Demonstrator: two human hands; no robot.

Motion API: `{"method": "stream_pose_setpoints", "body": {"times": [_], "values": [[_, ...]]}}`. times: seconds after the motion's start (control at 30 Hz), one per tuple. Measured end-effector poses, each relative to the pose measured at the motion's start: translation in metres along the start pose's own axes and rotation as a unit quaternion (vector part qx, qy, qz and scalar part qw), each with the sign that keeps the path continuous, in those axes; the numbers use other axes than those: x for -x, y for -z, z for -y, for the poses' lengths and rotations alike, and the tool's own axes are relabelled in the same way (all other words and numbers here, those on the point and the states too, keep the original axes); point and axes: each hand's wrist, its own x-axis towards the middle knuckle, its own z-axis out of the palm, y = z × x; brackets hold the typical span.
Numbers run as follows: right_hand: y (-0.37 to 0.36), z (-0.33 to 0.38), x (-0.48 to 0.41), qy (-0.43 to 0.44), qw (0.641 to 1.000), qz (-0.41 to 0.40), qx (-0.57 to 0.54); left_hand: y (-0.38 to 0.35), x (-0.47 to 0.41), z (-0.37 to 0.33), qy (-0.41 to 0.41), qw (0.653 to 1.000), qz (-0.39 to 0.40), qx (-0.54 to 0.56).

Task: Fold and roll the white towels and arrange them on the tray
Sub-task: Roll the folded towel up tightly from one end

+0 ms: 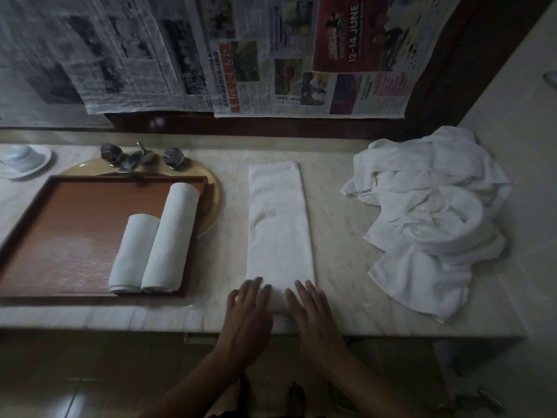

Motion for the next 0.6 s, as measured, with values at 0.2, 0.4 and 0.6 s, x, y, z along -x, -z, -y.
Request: {"method": "stream_pose_setpoints", "body": {"times": [0.2,0.4,0.6], "values": [[0.009,-0.017,-0.023,0.031,0.997,0.066,0.012,-0.009,-0.018,0.02,-0.049,0.991,0.107,-0.065],[0.038,-0.017,-0.012,-0.011,0.987,0.134,-0.084,0.006,-0.004,0.034,-0.08,0.99,0.116,0.023],[0.049,-0.032,-0.005,-0.067,0.953,0.21,-0.21,0.016,0.019,0.045,-0.055,0.983,0.129,0.115]]}}
